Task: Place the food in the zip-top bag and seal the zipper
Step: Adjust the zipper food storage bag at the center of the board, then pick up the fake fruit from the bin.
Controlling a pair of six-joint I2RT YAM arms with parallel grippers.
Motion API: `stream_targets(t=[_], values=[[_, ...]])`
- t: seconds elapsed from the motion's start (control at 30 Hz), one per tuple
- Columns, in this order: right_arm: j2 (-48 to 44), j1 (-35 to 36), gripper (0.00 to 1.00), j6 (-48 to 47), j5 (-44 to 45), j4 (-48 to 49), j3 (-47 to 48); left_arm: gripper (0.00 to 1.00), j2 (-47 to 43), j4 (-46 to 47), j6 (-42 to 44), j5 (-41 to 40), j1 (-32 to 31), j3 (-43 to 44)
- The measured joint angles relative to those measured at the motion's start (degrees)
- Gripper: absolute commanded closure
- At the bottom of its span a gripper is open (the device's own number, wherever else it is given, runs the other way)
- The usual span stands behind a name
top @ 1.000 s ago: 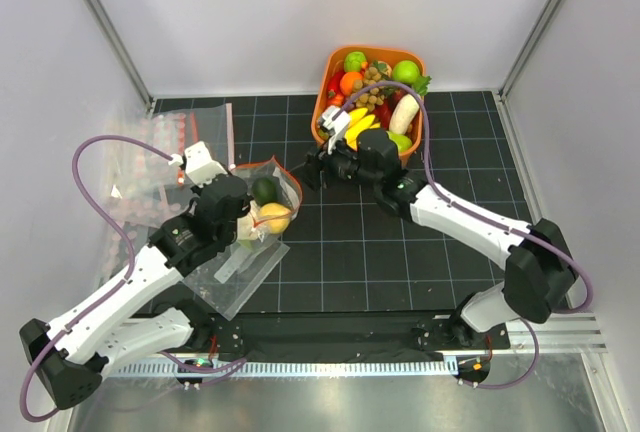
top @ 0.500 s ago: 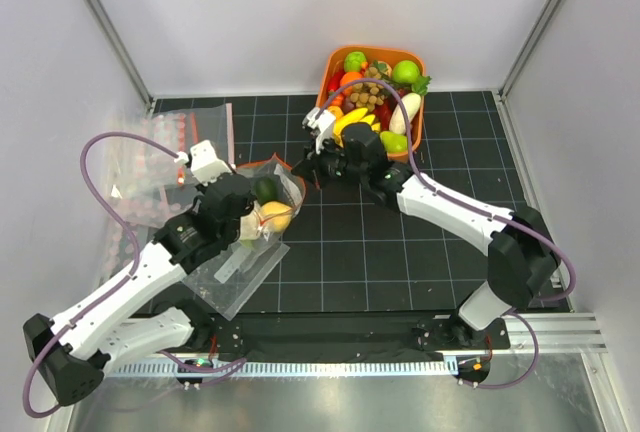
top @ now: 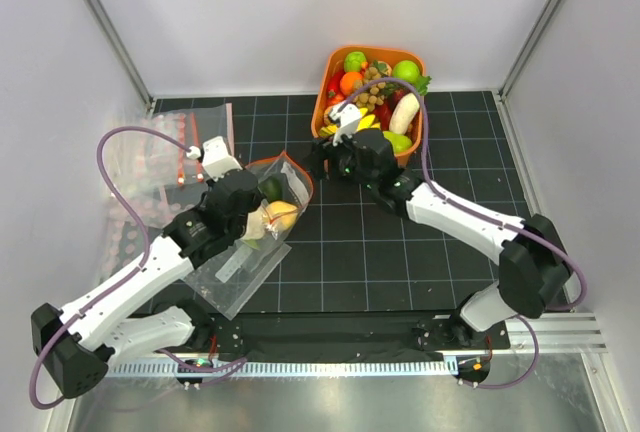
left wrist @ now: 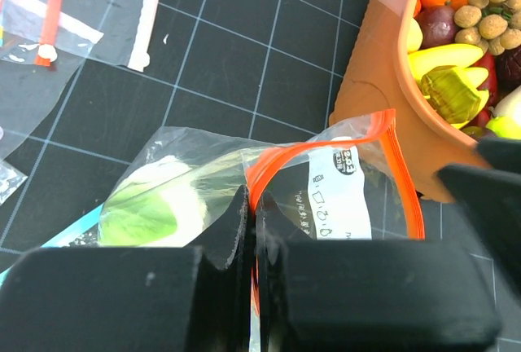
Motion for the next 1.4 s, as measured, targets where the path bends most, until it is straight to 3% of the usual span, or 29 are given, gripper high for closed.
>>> stream_targets(t=[0.13,0.33,0.43,0.93,1.07,1.4], values=[[-4.7,-1.7,0.13,1.2,7.0,2.8,-4.5,0.97,0.5,0.4,0.0,0.5,0.0,0.0],[-7.5,-7.4,0.11,6.1,16.5,3.8,-6.1,1.0,0.2,0.9,0.2,0.9,0.0,-0.4],[-6.1,-11.7,0.01,9.3,18.4,2.8,-5.0,0.99,-0.9,1.6,0.2,0.9,0.0,-1.5],[15.3,-18.0,0.02,9.2,27.4,-5.0,21.6,1.0,-3.1,2.8,0.4,2.2,0.0,-3.1],[22.2,-19.5,0.0,3.9,26.1,-7.6,31.0,1.0,-3.8,2.9,0.5,2.3,0.0,-3.3],[38.9,-21.9,0.01,-16.5,12.7,-19.3,48.4,1.0,-4.8,3.1,1.5,2.5,0.0,-3.8]])
